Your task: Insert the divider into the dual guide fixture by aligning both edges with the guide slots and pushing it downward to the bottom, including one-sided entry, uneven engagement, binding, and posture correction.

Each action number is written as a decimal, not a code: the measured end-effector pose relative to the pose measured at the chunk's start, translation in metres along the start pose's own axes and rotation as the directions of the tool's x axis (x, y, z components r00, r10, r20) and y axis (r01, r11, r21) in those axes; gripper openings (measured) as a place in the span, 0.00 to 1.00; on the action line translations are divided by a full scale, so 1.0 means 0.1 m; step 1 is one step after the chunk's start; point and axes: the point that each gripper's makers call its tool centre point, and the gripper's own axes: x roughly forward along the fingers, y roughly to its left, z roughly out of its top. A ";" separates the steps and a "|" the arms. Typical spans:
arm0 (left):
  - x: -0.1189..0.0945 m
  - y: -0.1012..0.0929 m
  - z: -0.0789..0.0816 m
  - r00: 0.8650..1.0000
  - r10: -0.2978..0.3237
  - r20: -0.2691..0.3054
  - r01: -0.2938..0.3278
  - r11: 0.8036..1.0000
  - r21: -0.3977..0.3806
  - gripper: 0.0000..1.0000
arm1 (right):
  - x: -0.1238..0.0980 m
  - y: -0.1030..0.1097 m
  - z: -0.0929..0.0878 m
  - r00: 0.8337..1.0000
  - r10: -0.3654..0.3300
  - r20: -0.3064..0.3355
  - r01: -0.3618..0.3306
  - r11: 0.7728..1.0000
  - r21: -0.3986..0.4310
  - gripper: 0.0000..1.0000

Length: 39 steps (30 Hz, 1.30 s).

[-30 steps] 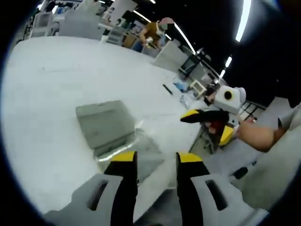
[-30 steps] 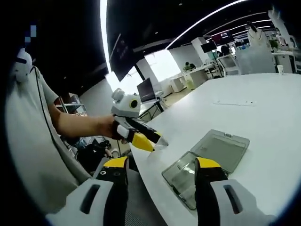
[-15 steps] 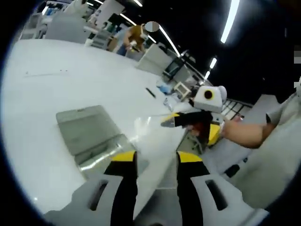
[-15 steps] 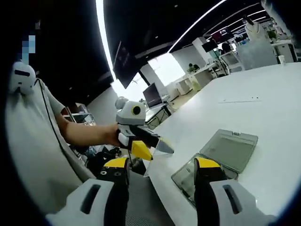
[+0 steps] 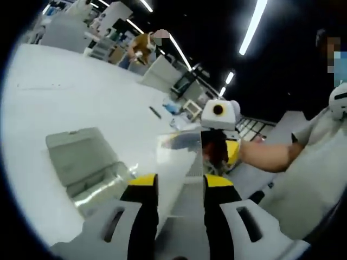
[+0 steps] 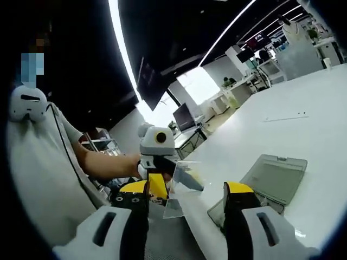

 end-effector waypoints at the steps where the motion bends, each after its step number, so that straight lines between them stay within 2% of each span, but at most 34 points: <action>1: 0.00 -0.01 0.00 1.000 -0.004 0.001 0.004 1.000 0.001 0.29 | 0.00 0.00 0.00 1.000 0.003 0.001 -0.003 1.000 0.003 0.52; 10: 0.04 -0.15 0.04 0.998 -0.067 0.019 0.067 0.998 0.020 0.29 | 0.01 0.07 0.04 0.999 0.037 0.024 -0.037 0.999 0.020 0.52; 18: 0.07 -0.22 0.05 0.996 -0.092 0.018 0.092 0.996 0.022 0.29 | 0.01 0.12 0.10 0.997 0.059 0.048 -0.060 0.998 0.026 0.50; 39: 0.13 -0.30 0.02 0.991 -0.130 0.010 0.130 0.991 0.027 0.29 | 0.04 0.18 0.06 0.996 0.089 0.027 -0.089 0.996 0.016 0.35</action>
